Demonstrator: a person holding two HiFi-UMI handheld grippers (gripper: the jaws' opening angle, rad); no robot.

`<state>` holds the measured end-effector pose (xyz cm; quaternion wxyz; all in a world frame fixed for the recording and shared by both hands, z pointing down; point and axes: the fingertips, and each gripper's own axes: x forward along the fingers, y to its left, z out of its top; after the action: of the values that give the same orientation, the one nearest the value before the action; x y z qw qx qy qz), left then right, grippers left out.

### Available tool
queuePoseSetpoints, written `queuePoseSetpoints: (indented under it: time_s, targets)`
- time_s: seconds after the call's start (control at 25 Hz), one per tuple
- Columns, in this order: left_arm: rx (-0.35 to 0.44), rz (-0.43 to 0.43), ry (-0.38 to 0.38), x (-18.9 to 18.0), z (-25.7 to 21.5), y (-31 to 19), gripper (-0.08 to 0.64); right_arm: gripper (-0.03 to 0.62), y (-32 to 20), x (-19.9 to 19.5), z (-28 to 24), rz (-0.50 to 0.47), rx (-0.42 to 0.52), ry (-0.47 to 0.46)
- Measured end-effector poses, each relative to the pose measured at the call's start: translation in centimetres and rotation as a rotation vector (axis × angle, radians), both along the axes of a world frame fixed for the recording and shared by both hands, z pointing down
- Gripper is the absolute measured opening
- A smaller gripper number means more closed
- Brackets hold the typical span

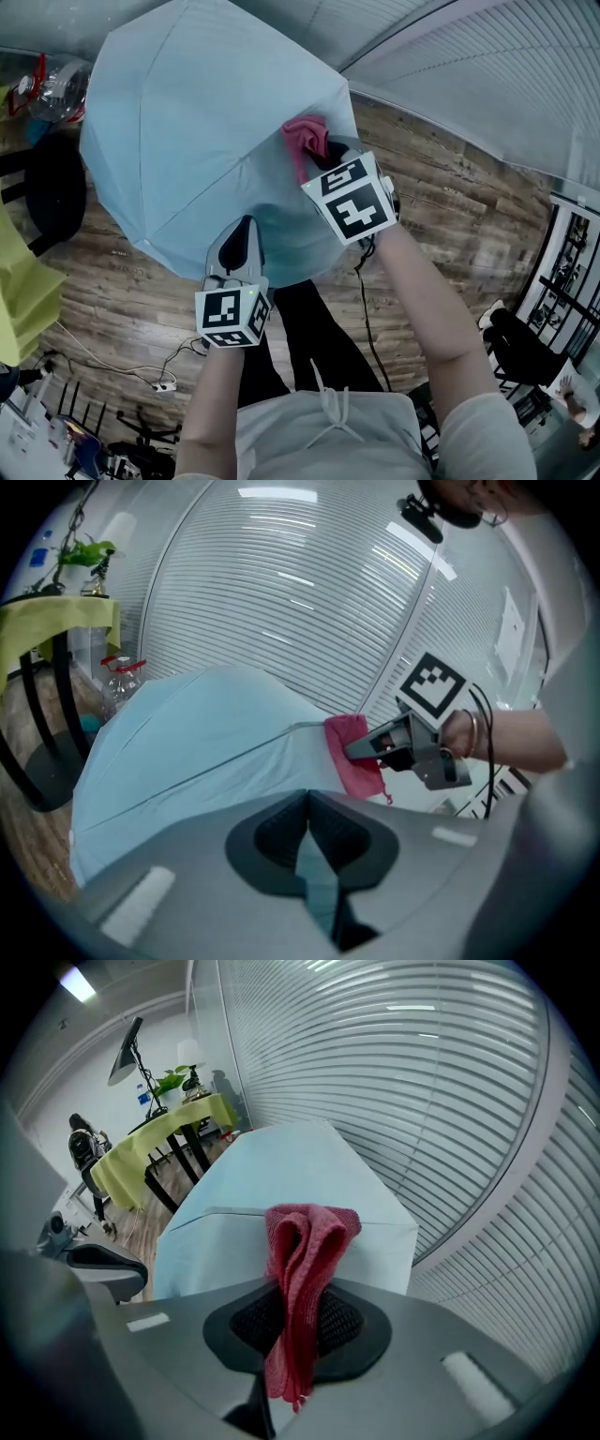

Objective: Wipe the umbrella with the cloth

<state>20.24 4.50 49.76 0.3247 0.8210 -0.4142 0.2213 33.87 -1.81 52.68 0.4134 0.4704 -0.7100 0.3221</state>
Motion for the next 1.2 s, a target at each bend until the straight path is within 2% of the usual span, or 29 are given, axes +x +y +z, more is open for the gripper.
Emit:
queuePoseSetpoints:
  time_s: [0.72, 0.84, 1.04, 1.2]
  targets:
    - [-0.02, -0.003, 0.01, 3.7, 1.5, -2.4, 0.008, 0.058, -2.1, 8.6, 4.5, 0.149, -0.027, 0.073]
    - [-0.021, 0.007, 0.02, 4.3, 1.8, -2.5, 0.006, 0.058, -2.0, 10.1, 4.8, 0.18, -0.022, 0.11]
    - [-0.033, 0.023, 0.042, 4.6, 1.7, -1.9, 0.007, 0.058, -1.2, 11.3, 3.2, 0.229, 0.001, 0.139]
    - [-0.022, 0.056, 0.052, 3.7, 0.2, -1.2, 0.008, 0.057, -0.5, 9.8, 0.2, 0.248, 0.047, 0.14]
